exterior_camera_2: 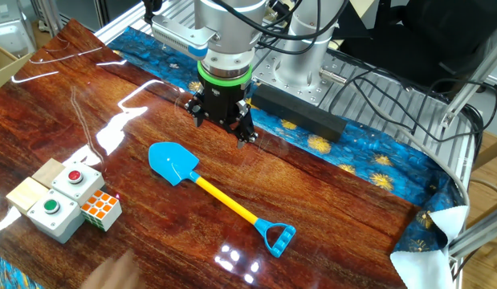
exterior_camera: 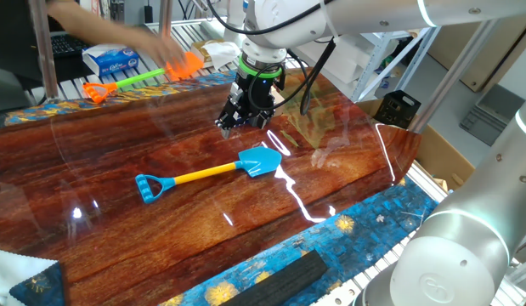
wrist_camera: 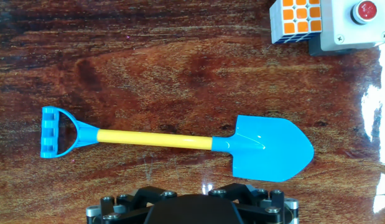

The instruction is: Use a shovel to scoop up an object

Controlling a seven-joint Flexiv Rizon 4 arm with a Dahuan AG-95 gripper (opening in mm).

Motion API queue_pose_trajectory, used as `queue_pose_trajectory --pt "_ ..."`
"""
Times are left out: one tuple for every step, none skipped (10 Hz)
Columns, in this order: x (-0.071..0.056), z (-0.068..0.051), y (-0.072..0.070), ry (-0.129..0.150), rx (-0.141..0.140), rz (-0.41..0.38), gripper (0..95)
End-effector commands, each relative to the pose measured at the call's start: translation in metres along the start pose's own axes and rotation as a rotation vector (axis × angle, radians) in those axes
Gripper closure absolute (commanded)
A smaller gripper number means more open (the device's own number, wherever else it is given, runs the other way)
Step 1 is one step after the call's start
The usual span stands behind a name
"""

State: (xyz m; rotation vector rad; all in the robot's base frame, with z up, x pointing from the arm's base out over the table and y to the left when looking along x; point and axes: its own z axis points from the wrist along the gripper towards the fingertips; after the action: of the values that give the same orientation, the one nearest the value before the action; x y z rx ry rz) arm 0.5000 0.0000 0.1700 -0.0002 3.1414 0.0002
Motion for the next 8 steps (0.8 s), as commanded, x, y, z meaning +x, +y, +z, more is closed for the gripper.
queue_pose_trajectory --pt "0.0000 0.0000 0.0000 0.000 0.000 0.000 0.0" --pt "0.0003 0.0011 0.0005 -0.328 -0.219 0.277 95.0" --pt "0.0005 0.0012 0.0007 -0.291 -0.178 0.246 95.0" --pt "0.0013 0.0019 0.0007 -0.233 -0.166 0.231 95.0" --pt "0.0018 0.0026 0.0007 -0.168 -0.160 0.197 95.0" --pt "0.0015 0.0040 0.0012 -0.125 -0.155 0.178 95.0" --pt "0.0013 0.0050 0.0015 -0.081 -0.138 0.154 95.0" --pt "0.0014 0.0056 0.0017 -0.043 -0.127 0.138 95.0"
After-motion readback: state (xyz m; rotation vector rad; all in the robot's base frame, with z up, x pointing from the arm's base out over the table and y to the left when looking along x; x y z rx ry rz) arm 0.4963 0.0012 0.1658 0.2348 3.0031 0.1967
